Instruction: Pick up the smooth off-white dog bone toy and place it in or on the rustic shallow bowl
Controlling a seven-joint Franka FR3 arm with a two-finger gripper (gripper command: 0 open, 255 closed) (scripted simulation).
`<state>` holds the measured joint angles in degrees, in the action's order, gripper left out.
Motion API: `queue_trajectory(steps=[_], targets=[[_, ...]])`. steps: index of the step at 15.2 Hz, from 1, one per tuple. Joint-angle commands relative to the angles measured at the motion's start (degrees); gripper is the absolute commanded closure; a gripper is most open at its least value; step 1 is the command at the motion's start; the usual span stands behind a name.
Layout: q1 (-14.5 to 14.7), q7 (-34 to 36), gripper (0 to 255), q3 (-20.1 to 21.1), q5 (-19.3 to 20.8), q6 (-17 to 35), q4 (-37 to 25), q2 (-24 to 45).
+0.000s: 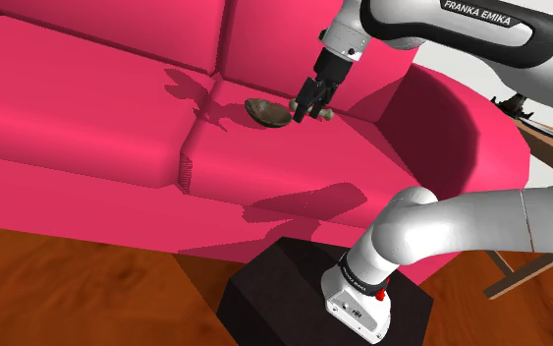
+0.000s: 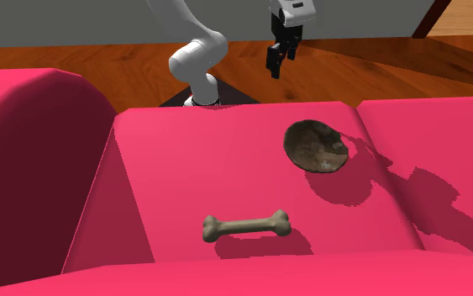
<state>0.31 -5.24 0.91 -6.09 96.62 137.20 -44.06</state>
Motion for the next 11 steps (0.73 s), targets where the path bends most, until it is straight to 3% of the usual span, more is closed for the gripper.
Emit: queue_trajectory(steps=[1,11], targets=[[0.0,0.0,0,0.0,0.0,0.0,0.0,0.0],[-1.4,-23.2,0,-13.6,9.5,4.7,-0.9,6.3]])
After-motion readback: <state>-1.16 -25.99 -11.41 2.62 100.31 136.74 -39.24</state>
